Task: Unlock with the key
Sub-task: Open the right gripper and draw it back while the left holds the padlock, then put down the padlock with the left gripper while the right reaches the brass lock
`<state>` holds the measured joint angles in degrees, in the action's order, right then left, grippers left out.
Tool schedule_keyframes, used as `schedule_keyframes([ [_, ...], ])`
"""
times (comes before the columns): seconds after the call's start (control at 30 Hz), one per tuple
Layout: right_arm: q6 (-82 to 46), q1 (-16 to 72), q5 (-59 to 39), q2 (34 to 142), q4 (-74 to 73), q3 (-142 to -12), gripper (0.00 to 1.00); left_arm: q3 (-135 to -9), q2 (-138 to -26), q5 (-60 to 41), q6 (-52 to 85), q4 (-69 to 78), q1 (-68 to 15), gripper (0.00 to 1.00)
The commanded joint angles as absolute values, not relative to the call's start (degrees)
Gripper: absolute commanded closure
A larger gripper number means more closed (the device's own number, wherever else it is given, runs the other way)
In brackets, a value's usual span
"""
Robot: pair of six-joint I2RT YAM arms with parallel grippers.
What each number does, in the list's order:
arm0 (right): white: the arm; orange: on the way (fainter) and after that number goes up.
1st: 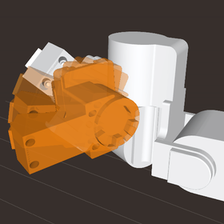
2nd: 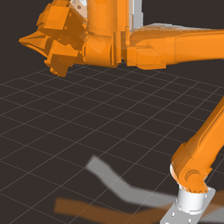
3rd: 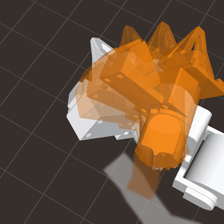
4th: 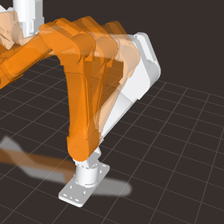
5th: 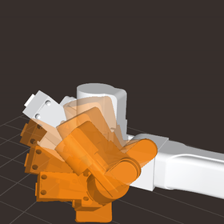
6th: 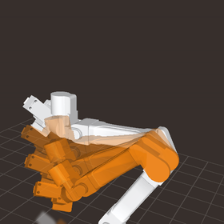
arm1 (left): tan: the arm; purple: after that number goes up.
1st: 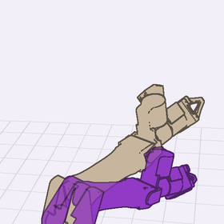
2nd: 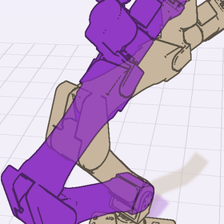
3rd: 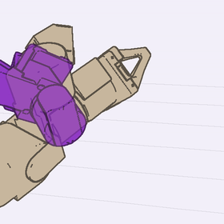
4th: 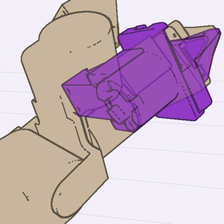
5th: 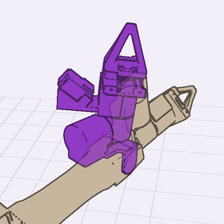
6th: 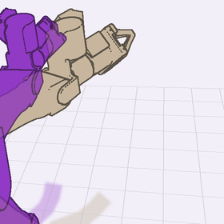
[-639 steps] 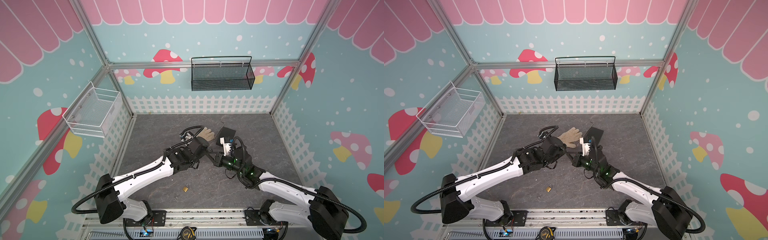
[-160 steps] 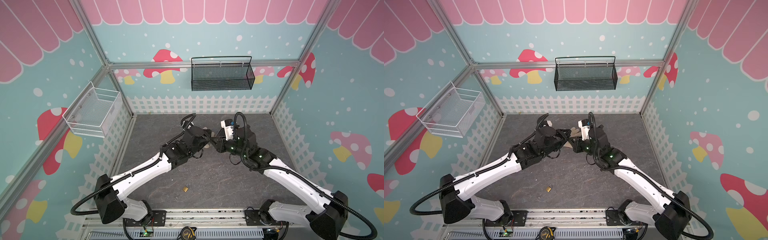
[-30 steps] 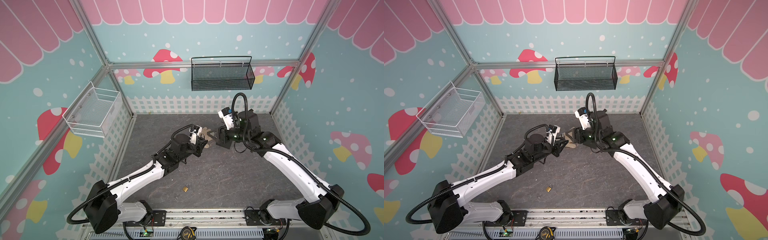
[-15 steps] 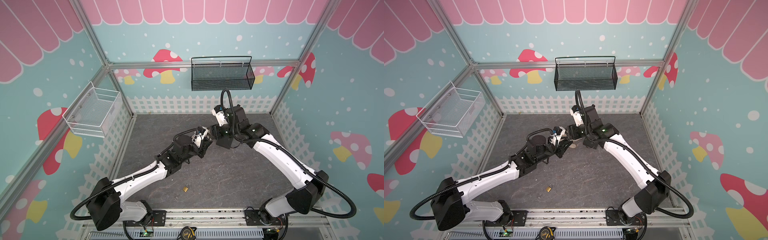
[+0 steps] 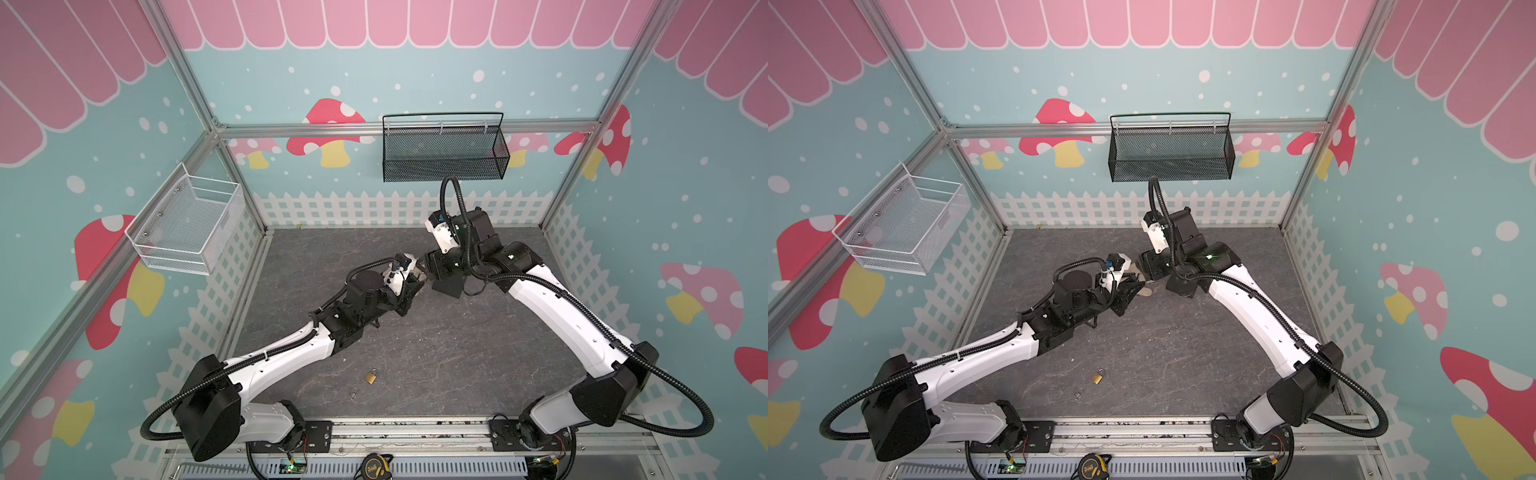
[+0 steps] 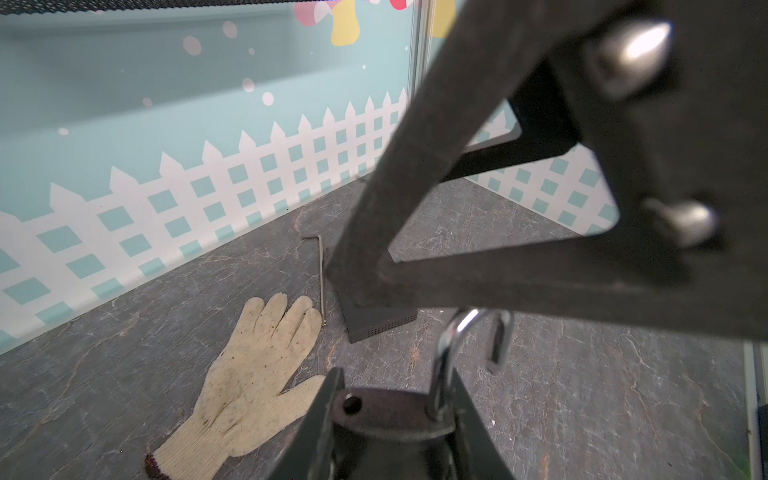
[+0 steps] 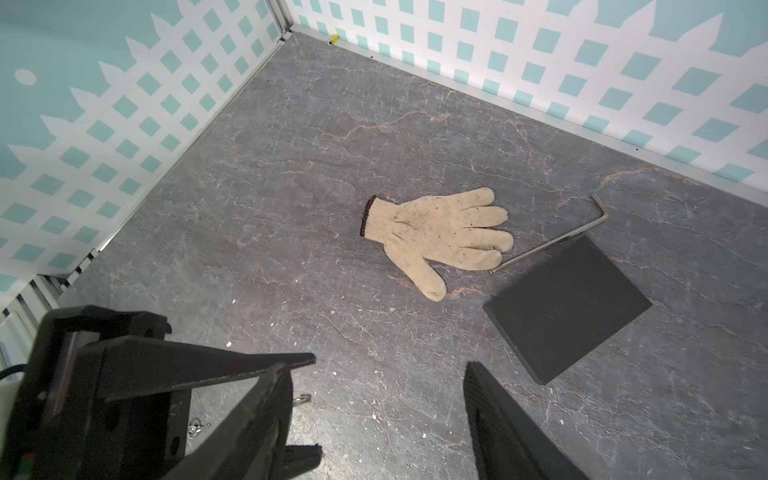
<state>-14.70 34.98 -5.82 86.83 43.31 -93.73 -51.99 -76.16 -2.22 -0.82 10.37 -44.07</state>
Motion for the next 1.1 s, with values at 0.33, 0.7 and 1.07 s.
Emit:
schedule_keyframes([
  [0.33, -12.25, 32.91, -9.58, 80.97, 46.54, -89.12, 0.31, -51.8, -76.16, 0.31, -0.44, 12.83, -44.07, 1.0],
  [0.7, -19.67, 30.9, -7.59, 71.97, 34.84, -67.99, 0.29, -56.51, -80.84, 10.96, 22.55, -22.21, -42.86, 1.0],
  [1.07, -22.85, 30.99, -11.22, 71.13, 24.76, -56.32, 0.3, -57.16, -92.8, 6.55, 33.12, -31.31, -36.18, 1.0],
])
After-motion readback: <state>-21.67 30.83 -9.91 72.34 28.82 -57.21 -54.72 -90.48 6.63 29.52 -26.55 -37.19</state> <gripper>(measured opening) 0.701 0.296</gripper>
